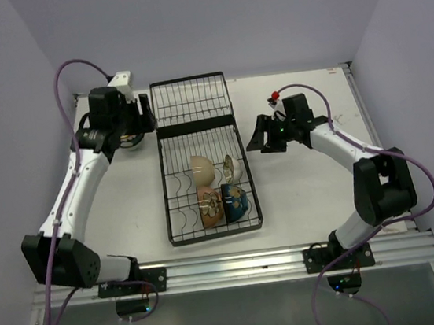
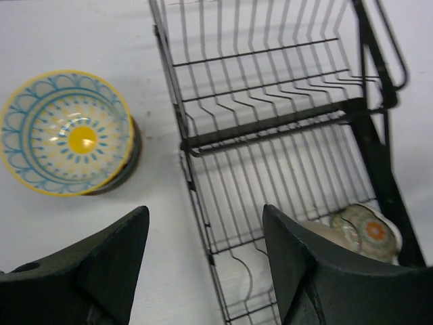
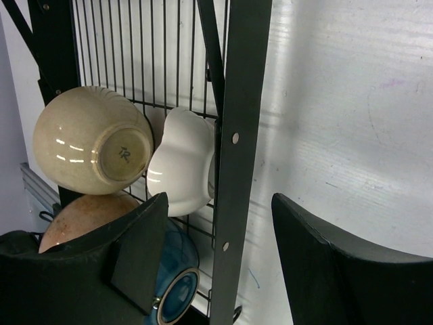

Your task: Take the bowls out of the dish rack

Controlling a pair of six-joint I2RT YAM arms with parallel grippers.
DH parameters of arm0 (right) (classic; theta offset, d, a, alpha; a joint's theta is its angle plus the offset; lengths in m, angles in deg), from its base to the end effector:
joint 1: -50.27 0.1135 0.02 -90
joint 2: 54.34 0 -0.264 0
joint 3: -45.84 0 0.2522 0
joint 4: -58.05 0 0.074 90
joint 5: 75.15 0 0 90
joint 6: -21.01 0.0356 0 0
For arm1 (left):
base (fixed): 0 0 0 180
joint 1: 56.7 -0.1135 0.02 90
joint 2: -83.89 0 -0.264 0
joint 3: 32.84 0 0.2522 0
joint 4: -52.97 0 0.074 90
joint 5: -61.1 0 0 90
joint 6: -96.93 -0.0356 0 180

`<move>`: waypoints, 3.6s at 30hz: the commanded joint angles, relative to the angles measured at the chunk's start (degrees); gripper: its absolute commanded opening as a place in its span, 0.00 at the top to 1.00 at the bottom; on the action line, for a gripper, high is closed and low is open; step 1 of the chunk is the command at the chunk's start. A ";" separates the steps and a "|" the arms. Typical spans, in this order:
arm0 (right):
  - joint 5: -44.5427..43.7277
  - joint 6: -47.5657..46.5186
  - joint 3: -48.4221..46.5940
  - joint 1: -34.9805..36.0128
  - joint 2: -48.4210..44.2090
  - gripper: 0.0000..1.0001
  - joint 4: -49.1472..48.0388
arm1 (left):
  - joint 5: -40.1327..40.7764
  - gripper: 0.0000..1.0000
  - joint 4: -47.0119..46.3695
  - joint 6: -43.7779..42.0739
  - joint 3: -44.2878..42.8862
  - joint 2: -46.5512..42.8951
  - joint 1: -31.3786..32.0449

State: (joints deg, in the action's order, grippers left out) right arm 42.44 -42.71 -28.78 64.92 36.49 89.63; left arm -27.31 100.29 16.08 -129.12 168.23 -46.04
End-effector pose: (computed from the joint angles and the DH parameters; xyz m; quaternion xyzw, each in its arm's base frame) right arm 0.3218 0.1012 0.2289 0.0064 0.9100 0.3307 0.2498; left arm 0.3245 -0.0601 0.3649 0.0053 0.8885 -0.0668 0.4540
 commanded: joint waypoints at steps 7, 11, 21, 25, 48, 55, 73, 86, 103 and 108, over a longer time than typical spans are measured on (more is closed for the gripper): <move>-2.02 -1.32 -4.79 -0.15 1.72 0.30 3.88 | -33.39 0.28 -24.56 18.60 29.83 -16.21 1.47; -2.28 -1.06 -5.50 -0.15 2.60 0.29 4.50 | -33.40 0.28 -31.09 23.10 36.88 -16.92 5.16; -3.77 -0.44 -8.57 -0.15 4.36 0.29 8.54 | -35.34 0.29 -45.24 29.79 45.95 -12.71 9.21; -4.48 -0.18 -9.19 -0.15 4.62 0.29 9.51 | -36.04 0.31 -51.30 32.24 48.85 -9.46 9.38; -4.92 0.17 -11.12 -0.07 5.76 0.30 11.44 | -34.99 0.90 -73.19 46.21 54.92 -1.01 10.97; -4.92 -0.09 -10.95 -0.15 5.77 0.30 11.62 | -32.53 1.00 -83.73 55.18 60.27 -0.40 11.05; -5.09 -1.41 -11.47 -0.07 6.65 0.30 12.58 | -27.87 1.00 -114.06 68.63 64.68 6.01 11.05; -5.71 -3.34 -12.35 -0.07 7.61 0.30 13.38 | -28.74 1.00 -139.10 78.65 62.40 20.07 11.05; -5.01 -3.78 -11.39 -0.15 7.61 0.30 12.76 | -37.07 1.00 -142.19 78.48 55.89 20.86 11.23; -4.92 -3.78 -11.47 -0.15 7.61 0.30 12.76 | -40.78 1.00 -142.11 77.43 53.44 21.39 11.23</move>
State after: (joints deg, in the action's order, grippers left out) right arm 36.89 -45.72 -39.08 64.92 43.99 102.42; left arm -64.12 -10.06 94.81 -73.37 188.34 -35.29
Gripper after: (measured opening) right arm 0.702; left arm 0.152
